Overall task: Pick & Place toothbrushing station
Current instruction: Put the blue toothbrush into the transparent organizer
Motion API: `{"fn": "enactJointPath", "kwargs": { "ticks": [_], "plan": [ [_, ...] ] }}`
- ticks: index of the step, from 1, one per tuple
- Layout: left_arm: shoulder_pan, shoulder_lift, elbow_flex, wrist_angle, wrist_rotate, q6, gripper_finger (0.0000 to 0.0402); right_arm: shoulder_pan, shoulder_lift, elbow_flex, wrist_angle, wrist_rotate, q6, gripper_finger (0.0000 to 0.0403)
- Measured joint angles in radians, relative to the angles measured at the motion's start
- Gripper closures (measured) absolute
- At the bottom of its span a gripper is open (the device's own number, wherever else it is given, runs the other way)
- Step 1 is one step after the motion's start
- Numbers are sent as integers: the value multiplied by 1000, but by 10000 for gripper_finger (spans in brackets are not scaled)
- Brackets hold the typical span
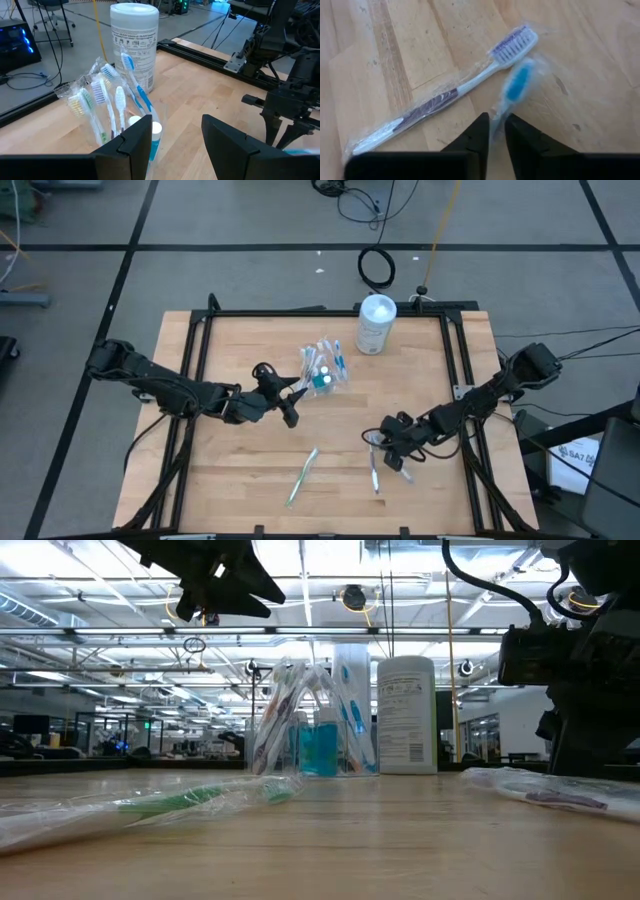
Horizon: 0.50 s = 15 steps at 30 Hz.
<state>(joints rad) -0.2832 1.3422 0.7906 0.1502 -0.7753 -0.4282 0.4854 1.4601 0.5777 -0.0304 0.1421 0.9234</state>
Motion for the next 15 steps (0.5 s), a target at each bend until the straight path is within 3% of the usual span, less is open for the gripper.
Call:
{"fn": "enactJointPath", "kwargs": {
  "ticks": [6, 15],
  "plan": [
    [0, -21, 0, 1, 0, 60, 222, -10, 1, 0, -1, -9, 0, 395],
    [-3, -178, 0, -30, 0, 180, 222, -61, -10, -1, -7, -18, -46, 399]
  ]
}}
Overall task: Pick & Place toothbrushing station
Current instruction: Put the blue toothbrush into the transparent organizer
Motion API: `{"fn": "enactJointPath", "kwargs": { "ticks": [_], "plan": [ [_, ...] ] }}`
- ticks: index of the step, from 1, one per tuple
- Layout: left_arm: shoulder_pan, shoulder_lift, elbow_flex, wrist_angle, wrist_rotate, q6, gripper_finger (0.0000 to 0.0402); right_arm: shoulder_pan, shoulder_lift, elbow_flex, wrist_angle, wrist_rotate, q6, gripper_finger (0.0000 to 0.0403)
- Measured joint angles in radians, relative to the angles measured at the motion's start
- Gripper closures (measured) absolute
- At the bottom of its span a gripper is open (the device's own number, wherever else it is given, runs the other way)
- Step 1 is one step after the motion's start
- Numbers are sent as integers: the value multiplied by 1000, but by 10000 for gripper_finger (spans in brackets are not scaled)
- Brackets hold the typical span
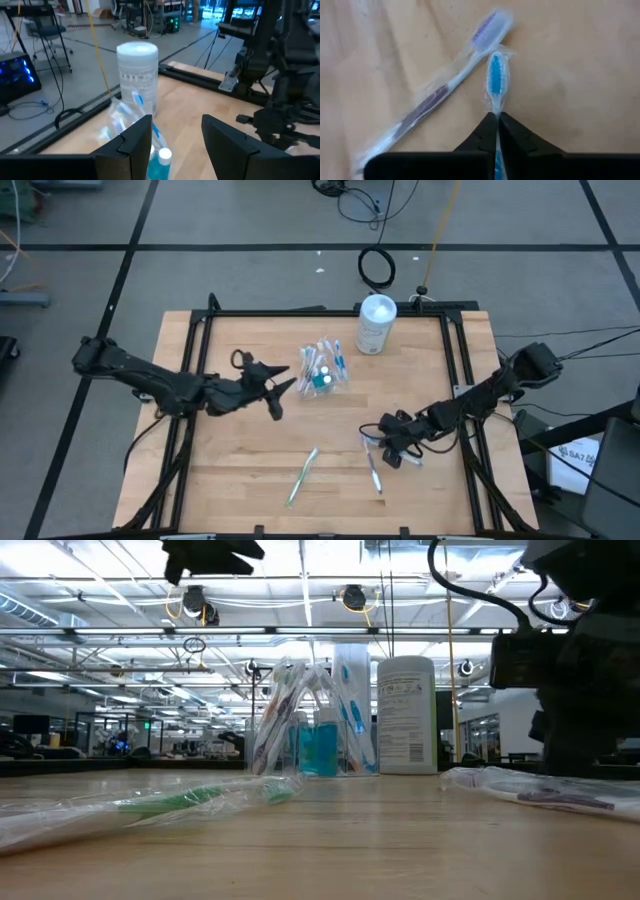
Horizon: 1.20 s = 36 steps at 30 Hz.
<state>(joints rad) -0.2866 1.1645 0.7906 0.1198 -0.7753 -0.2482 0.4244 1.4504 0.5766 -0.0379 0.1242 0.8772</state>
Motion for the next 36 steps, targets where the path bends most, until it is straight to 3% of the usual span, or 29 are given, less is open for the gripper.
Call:
{"fn": "enactJointPath", "kwargs": {
  "ticks": [4, 8, 14, 19, 29, 36],
  "plan": [
    [-11, -79, 0, -130, 17, -16, 222, -39, -49, -3, -10, 17, -63, 400],
    [-36, -128, 0, -346, 60, -169, 222, -78, -130, -2, -4, 62, -139, 402],
    [-105, -133, 0, -549, -56, -315, 222, -131, -240, 0, 20, 139, -254, 402],
    [-137, -132, 0, -590, -62, -356, 222, -175, -294, 0, 60, 194, -366, 402],
    [-147, -131, 0, -588, 6, -332, 222, -264, -285, 0, 578, 189, -793, 402],
    [-146, -131, 0, -585, 79, -311, 222, -334, -284, 0, 779, 189, -948, 402]
  ]
}}
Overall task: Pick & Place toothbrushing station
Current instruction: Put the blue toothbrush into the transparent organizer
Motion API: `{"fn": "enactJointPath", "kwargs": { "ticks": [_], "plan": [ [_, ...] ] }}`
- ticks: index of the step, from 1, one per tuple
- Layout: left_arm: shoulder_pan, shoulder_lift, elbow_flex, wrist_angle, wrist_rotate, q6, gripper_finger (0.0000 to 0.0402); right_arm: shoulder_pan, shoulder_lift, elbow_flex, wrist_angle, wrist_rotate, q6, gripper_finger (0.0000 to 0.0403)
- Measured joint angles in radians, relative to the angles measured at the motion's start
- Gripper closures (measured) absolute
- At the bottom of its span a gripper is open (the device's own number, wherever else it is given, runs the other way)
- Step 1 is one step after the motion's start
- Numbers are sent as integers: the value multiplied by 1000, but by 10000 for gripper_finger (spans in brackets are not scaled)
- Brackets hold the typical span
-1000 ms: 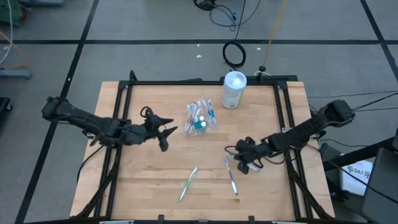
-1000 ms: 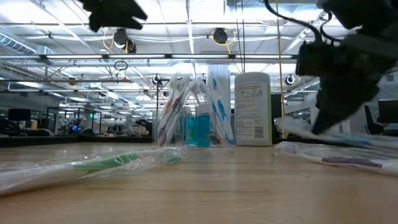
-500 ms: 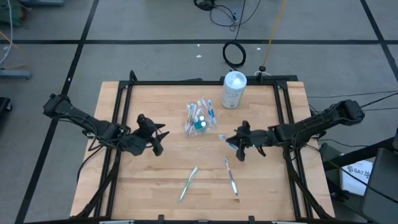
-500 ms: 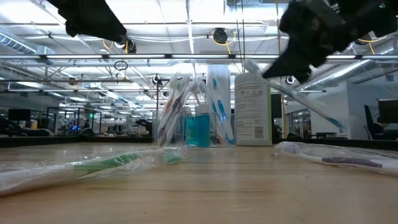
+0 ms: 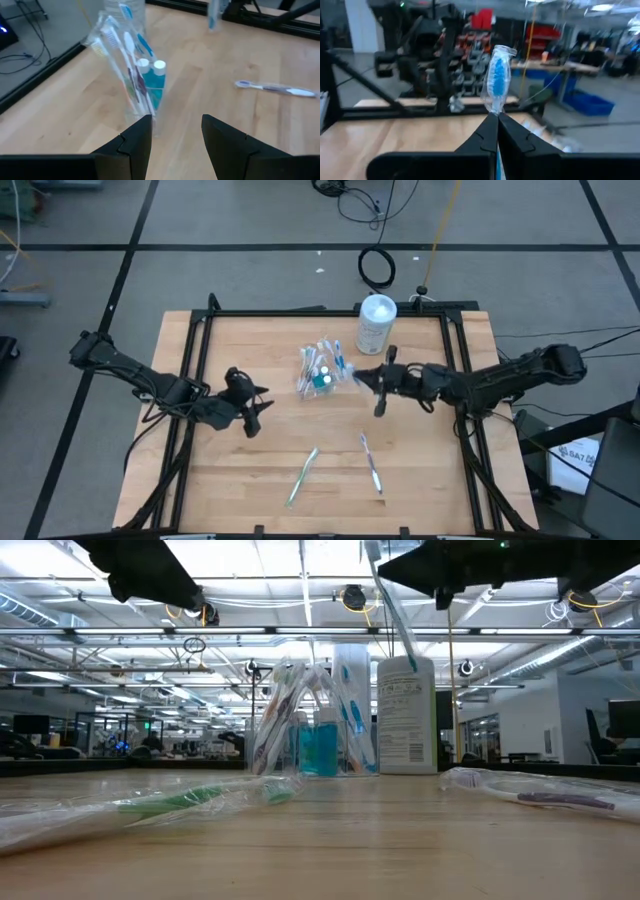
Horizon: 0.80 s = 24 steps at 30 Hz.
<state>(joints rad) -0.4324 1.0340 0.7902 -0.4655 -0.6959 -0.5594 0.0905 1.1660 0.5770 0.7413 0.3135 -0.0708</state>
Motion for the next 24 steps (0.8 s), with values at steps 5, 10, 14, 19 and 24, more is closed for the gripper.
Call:
{"fn": "enactJointPath", "kwargs": {
  "ticks": [5, 10, 14, 19, 24],
  "plan": [
    [2, 0, 0, 41, 55, 48, 222, -51, 42, 0, 148, -15, -50, 402],
    [17, 0, 0, 133, 146, 139, 222, -103, 163, 0, 362, -132, -83, 403],
    [31, 0, 0, 170, 153, 180, 222, -141, 292, 0, 532, -131, -93, 403],
    [41, 0, 0, 171, 154, 181, 222, -193, 450, 1, 735, -131, -159, 403],
    [41, 0, 0, 170, 154, 181, 222, -234, 568, 1, 812, -126, -134, 403]
  ]
}}
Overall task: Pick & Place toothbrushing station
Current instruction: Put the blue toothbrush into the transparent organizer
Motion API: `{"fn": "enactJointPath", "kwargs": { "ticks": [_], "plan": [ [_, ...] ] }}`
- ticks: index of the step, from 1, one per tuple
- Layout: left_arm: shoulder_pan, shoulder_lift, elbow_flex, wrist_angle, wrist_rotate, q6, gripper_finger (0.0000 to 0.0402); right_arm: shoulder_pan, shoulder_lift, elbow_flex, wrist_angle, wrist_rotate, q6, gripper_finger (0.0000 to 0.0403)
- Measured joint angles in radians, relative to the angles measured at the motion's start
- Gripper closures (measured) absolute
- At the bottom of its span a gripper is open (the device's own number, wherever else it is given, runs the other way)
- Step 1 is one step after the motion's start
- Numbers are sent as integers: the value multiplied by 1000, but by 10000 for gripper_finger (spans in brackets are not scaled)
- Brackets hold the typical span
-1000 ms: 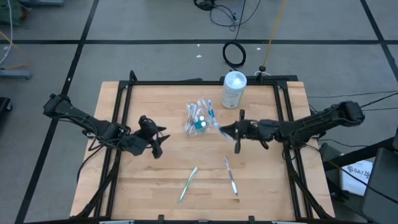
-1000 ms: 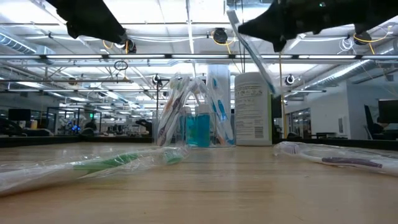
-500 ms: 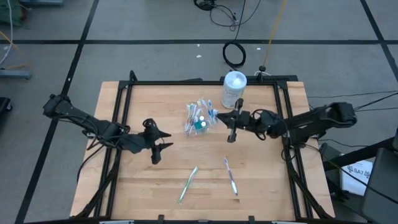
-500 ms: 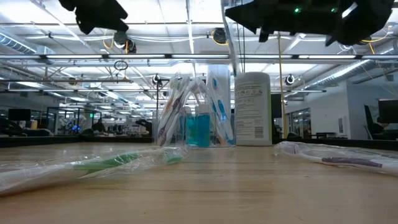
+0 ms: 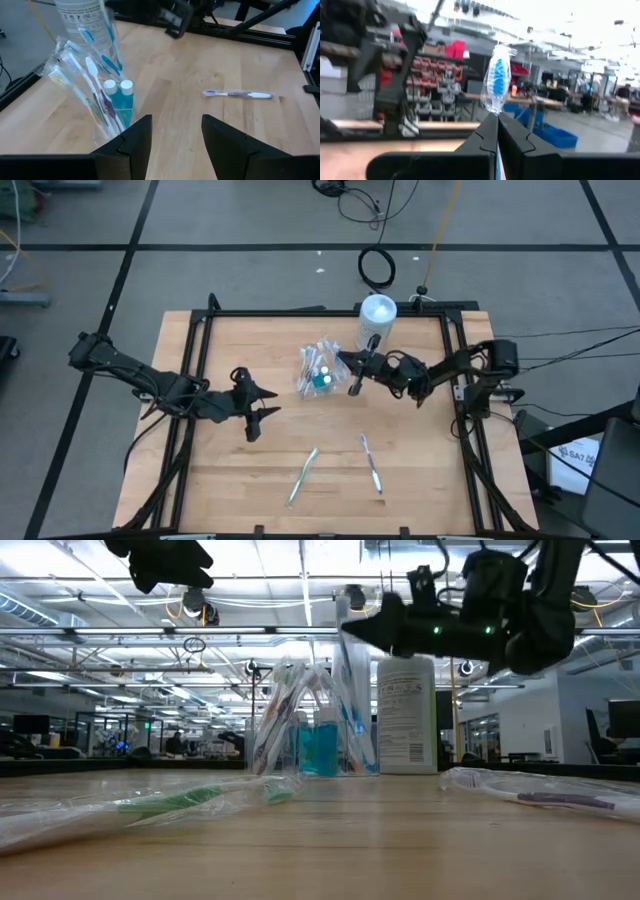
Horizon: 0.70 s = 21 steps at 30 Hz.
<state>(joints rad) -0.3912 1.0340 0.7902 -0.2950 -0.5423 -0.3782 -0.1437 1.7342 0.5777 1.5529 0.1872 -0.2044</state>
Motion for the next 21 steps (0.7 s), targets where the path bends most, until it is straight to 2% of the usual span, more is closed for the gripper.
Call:
{"fn": "enactJointPath", "kwargs": {
  "ticks": [7, 14, 19, 21],
  "plan": [
    [0, 0, 0, -1, 0, 0, 222, -30, 89, 0, 9, 3, 59, 403],
    [0, 0, 0, -1, -3, 1, 222, -32, 99, 0, -66, 7, 65, 403],
    [0, 0, 0, -1, -8, 1, 222, -24, 99, 0, -107, 119, 91, 403],
    [0, 0, 0, -1, -8, 3, 222, -21, 99, 0, -131, 132, 91, 403]
  ]
}}
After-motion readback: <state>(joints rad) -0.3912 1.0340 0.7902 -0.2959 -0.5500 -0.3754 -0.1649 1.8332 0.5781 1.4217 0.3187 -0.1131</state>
